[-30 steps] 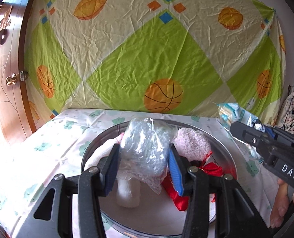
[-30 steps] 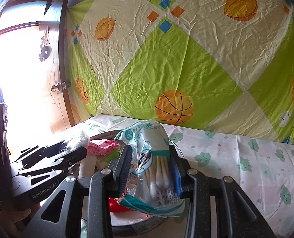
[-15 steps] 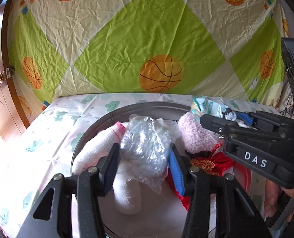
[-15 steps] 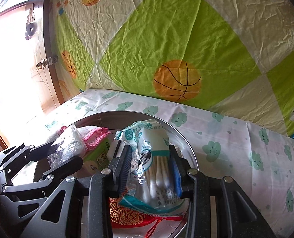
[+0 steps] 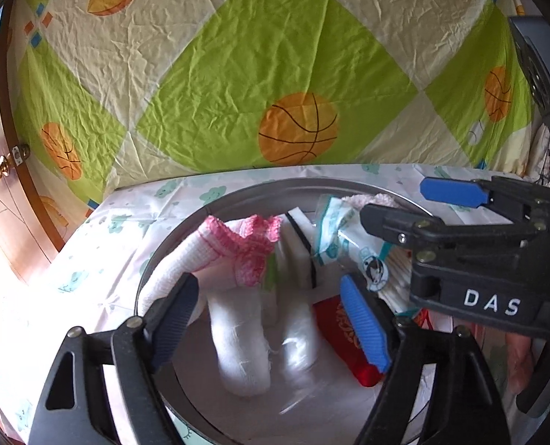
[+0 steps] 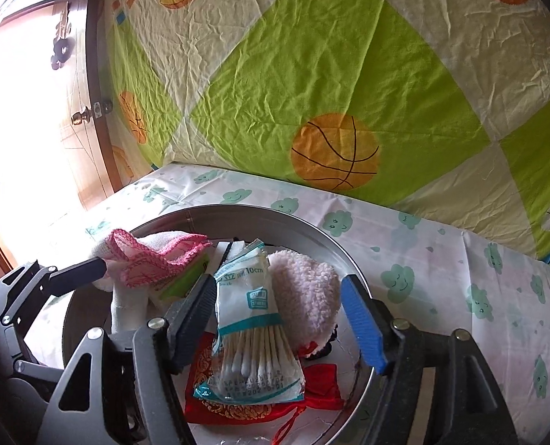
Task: Organize soft objects
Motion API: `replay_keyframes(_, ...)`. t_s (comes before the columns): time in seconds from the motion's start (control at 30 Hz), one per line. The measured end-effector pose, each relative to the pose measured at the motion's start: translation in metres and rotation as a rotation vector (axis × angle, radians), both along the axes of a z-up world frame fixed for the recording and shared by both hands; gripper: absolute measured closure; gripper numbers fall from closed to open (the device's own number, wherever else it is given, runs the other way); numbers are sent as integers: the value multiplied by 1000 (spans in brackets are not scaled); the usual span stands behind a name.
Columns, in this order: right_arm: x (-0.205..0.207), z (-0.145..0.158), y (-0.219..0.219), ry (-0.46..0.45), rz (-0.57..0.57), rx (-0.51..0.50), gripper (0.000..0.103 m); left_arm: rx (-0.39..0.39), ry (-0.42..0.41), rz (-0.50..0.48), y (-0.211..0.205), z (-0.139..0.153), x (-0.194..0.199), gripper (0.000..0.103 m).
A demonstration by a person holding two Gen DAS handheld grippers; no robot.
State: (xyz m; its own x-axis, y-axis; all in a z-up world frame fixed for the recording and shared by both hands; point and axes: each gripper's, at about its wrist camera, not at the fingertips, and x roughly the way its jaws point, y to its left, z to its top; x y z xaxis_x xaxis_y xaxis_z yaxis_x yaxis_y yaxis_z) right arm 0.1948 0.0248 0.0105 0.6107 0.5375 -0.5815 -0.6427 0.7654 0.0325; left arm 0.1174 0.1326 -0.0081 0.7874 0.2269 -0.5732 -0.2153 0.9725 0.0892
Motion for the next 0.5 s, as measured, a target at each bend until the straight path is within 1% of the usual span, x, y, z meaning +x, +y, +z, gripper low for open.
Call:
replay_keyframes(0.03, -2, 1, -2, -3, -3, 4, 28, 8, -1, 4, -1, 0, -1, 11)
replay_keyframes(0.07, -4, 2, -3, -7, -3, 5, 26, 15, -5, 9, -2, 0, -3, 8)
replay_keyframes(0.17, -13, 4, -9, -23, 1, 6, 25, 27, -18, 24, -3, 1, -8, 5)
replay_keyframes(0.4, -29, 15, -26, -58, -9, 59, 23, 40, -41, 47, -5, 6, -21, 3)
replay_keyframes(0.5, -35, 20, -32, -66, -13, 89, 22, 25, -53, 61, -3, 9, -26, 2)
